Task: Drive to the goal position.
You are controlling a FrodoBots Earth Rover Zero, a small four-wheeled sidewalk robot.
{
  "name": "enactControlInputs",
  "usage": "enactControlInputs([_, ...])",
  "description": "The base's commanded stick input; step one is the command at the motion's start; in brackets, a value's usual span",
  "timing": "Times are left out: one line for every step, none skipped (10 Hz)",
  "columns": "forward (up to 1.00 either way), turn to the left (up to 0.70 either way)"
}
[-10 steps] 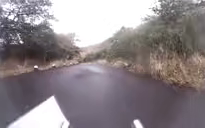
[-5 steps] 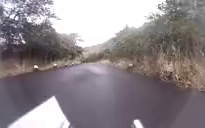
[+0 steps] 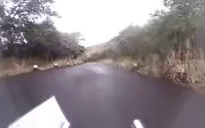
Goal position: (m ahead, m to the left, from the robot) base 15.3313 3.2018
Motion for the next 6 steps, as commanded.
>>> enactControlInputs([1.00, 0.00])
enactControlInputs([1.00, 0.00])
enactControlInputs([1.00, 0.00])
enactControlInputs([1.00, 0.00])
enactControlInputs([1.00, 0.00])
enactControlInputs([1.00, -0.22])
